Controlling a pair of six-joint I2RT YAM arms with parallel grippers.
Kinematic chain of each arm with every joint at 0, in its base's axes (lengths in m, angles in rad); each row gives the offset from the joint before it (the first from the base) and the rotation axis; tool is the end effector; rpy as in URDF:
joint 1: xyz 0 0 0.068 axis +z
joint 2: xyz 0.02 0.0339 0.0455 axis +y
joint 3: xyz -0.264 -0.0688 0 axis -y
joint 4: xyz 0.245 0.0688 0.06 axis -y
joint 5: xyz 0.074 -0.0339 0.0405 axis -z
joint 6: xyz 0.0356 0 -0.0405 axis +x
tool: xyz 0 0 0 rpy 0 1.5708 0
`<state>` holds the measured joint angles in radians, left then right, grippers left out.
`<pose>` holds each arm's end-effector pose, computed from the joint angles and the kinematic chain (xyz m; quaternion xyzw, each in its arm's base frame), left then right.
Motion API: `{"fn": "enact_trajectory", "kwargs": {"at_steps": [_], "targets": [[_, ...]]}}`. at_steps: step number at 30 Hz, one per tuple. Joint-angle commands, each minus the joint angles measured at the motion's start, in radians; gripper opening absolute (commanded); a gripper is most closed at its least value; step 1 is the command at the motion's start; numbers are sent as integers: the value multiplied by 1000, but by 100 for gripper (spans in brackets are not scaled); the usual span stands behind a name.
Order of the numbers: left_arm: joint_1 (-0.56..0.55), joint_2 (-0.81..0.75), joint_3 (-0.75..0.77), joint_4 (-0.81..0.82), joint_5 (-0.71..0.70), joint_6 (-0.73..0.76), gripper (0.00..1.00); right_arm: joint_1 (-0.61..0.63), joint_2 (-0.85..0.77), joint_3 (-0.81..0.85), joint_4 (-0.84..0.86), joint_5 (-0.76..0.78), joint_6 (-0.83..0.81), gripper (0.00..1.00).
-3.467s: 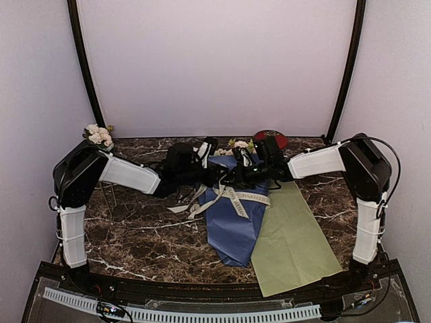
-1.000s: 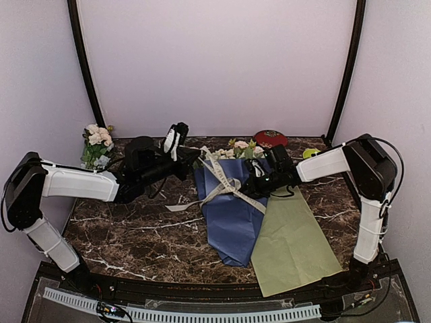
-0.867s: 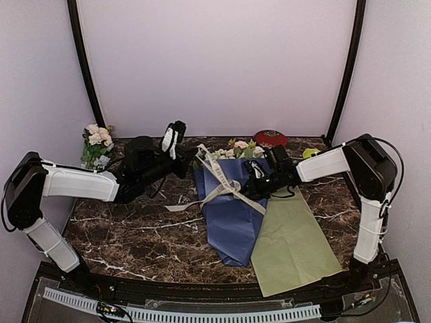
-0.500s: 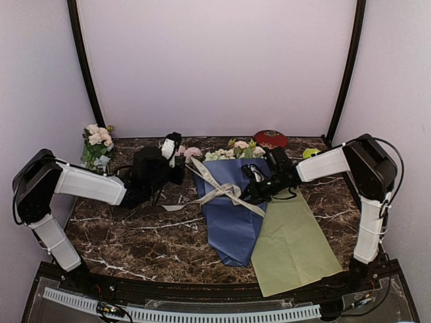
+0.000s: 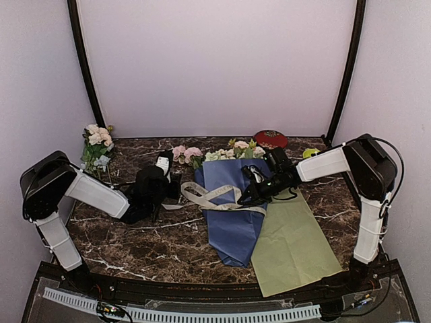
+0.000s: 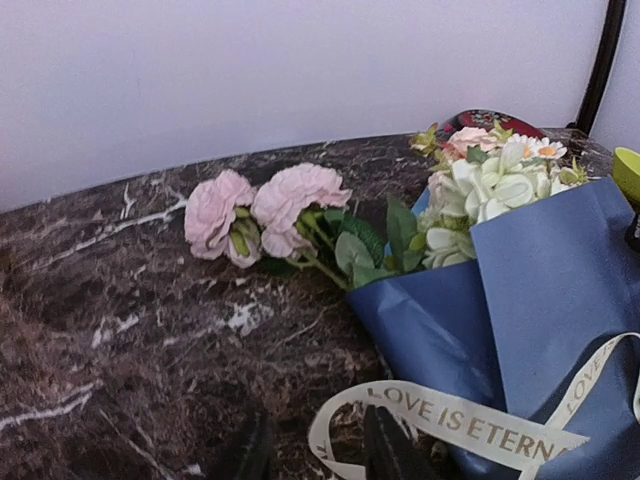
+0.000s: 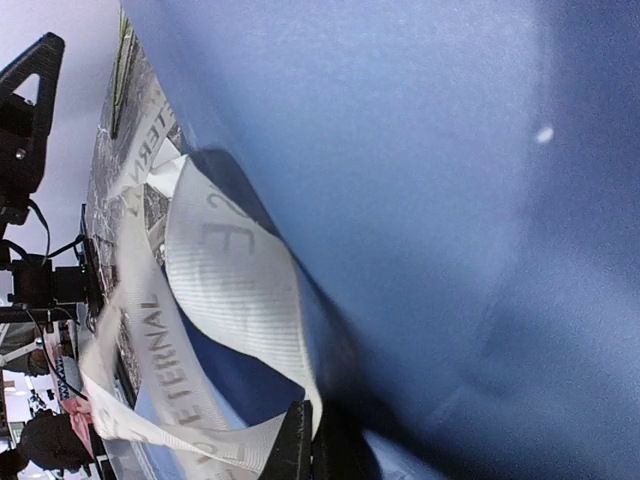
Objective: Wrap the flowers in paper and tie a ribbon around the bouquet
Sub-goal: Cross the ribbon over the folded bouquet.
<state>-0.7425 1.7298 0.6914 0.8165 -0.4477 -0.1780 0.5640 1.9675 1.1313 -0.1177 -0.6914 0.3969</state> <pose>0.2619 -0.2194 0.1702 0.0790 0.7700 -0.1151 0.6225 0.3170 0.2274 0.1327 -0.1773 0.8847 0.4183 0.1041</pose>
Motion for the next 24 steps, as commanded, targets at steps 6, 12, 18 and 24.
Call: {"fn": "enact_trajectory", "kwargs": {"at_steps": [6,12,18,24], "targets": [[77,-76,-67,-11,-78,-6,58,11,-14,15,-26,16,-8,0],[13,-191,-22,-62,593,457,36,11,-16,15,-31,26,-5,0],[-138,-91,165,-454,812,841,55,12,-18,15,-12,23,12,0],[-157,40,297,-567,816,952,67,14,-18,15,-9,25,13,0]]}}
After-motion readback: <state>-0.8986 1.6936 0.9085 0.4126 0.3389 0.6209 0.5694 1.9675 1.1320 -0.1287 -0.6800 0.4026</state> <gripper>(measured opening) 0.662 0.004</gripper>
